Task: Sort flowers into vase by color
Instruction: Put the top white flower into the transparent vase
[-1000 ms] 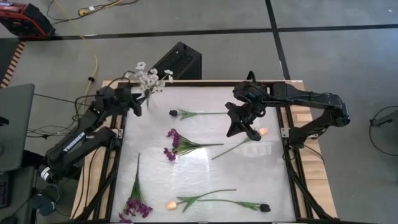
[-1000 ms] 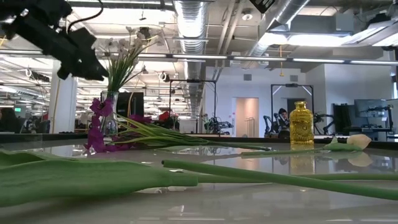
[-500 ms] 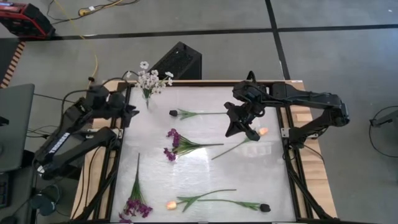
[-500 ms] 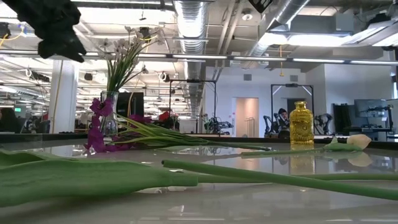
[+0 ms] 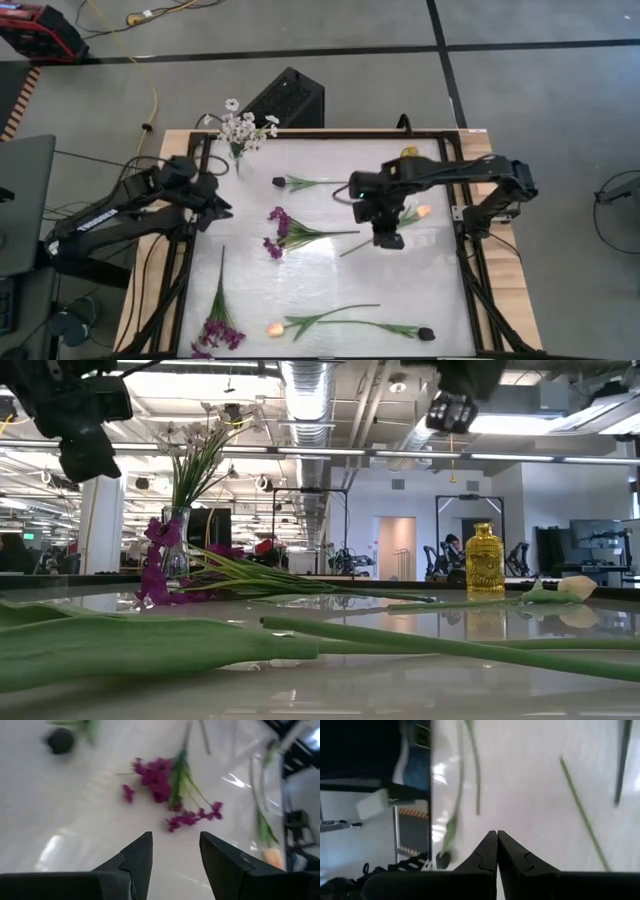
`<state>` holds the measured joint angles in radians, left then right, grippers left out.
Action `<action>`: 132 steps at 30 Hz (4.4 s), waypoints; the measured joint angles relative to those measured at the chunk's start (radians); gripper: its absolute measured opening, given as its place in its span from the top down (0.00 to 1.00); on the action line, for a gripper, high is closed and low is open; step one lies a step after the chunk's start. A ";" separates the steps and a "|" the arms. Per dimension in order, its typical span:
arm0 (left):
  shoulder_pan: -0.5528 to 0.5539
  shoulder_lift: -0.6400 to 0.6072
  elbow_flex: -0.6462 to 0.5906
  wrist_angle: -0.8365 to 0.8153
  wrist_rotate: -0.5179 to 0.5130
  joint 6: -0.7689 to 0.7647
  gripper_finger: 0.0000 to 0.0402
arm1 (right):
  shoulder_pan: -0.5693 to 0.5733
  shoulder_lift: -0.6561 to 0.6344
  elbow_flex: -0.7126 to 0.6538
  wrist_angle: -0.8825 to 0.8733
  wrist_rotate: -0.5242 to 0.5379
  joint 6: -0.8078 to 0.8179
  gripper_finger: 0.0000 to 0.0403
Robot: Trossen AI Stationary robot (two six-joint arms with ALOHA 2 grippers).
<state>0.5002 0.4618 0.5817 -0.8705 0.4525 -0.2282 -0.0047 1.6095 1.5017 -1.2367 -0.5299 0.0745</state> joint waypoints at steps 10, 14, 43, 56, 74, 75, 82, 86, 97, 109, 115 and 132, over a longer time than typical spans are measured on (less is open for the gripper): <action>-0.350 0.003 -0.146 0.379 -0.073 -0.121 0.62 | 0.047 0.065 -0.077 -0.107 0.321 -0.105 0.91; -0.457 0.003 -0.146 0.395 -0.215 -0.119 0.62 | 0.032 0.065 -0.165 -0.060 0.383 -0.154 0.91; -0.558 0.003 -0.146 0.456 -0.415 -0.098 0.62 | 0.029 0.065 -0.551 0.369 0.604 -0.342 0.73; -0.558 0.003 -0.146 0.465 -0.412 -0.106 0.62 | 0.052 0.060 -0.608 0.430 0.605 -0.361 0.91; -0.558 0.120 -0.146 0.684 -0.555 -0.257 0.62 | 0.321 0.065 -0.321 0.581 1.445 -0.893 0.96; -0.558 0.141 -0.146 0.710 -0.572 -0.296 0.62 | 0.330 0.065 -0.321 0.660 1.489 -0.971 0.96; -0.558 0.325 -0.146 0.889 -0.562 -0.325 0.62 | 0.347 0.078 -0.319 1.189 1.529 -1.450 0.96; -0.558 0.441 -0.145 1.016 -0.492 -0.386 0.62 | 0.336 0.100 -0.319 1.326 1.432 -1.670 0.96; -0.558 0.666 -0.144 1.320 -0.337 -0.481 0.62 | 0.311 0.224 -0.318 1.637 1.333 -1.999 0.96; -0.557 0.684 -0.145 1.416 -0.302 -0.484 0.62 | 0.283 0.245 -0.317 1.697 1.297 -2.021 0.96; -0.542 0.684 -0.145 1.416 -0.310 -0.472 0.63 | 0.283 0.245 -0.317 1.697 1.279 -2.021 0.96; -0.510 0.684 -0.145 1.426 -0.340 -0.435 0.99 | 0.274 0.245 -0.318 1.731 1.242 -2.015 0.87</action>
<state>-0.0101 1.1458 0.4366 0.5551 0.1125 -0.6635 0.2697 1.8542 1.1839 0.4947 0.7117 -1.9408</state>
